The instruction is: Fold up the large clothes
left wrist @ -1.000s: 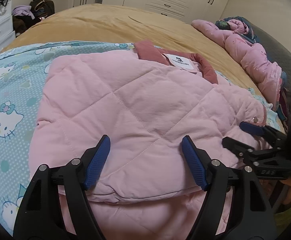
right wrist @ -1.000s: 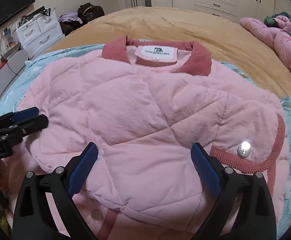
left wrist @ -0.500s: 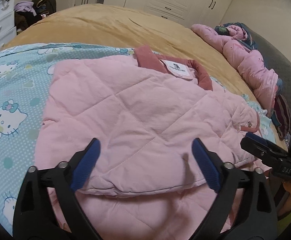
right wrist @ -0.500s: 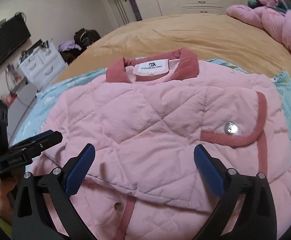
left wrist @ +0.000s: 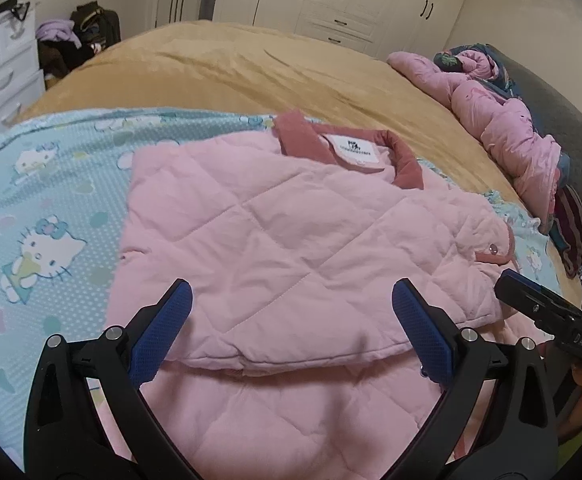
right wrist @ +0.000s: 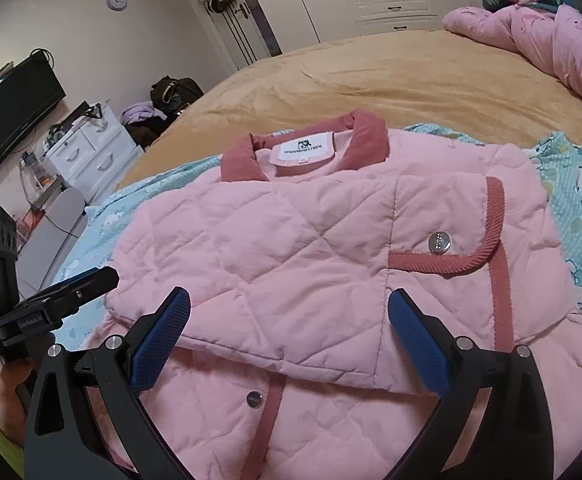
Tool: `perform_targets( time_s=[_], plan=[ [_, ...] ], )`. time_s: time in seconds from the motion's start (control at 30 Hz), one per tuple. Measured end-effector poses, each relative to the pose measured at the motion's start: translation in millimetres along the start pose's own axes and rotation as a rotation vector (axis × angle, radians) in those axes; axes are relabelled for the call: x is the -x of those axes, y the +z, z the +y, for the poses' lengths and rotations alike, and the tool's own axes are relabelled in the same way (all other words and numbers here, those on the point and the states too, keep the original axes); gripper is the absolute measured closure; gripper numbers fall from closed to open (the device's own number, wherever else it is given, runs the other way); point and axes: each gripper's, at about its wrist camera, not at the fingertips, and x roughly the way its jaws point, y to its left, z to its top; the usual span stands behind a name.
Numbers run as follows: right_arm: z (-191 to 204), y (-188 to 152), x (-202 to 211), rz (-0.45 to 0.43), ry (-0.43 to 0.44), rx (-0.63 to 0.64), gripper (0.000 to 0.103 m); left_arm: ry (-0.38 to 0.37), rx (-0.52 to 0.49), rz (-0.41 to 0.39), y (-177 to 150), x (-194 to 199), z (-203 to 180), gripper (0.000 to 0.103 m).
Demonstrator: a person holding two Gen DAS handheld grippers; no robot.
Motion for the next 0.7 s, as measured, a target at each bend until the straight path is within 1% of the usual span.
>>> perform_targets(
  time_s=[0.13, 0.2, 0.37, 0.47, 0.7],
  plan=[
    [4.1, 1.5, 14.4, -0.017, 0.010, 0.013, 0.004, 0.046, -0.023, -0.035, -2.0, 16.7, -3.2, 0.009],
    [5.9, 2.5, 23.5, -0.031, 0.011, 0.022, 0.004, 0.057, -0.019, -0.055, -2.5, 26.5, -3.0, 0.009],
    [9.8, 2.1, 51.2, -0.074, 0.022, 0.036, 0.004, 0.035, -0.001, -0.114, -6.3, 53.0, -4.7, 0.009],
    [10.6, 1.8, 66.9, -0.089, 0.024, 0.034, 0.004, 0.033, -0.006, -0.133, -7.7, 63.6, -9.4, 0.009],
    [12.8, 3.0, 99.3, -0.117, 0.023, 0.049, 0.004, -0.004, -0.028, -0.188, -7.0, 91.1, -31.7, 0.009]
  ],
)
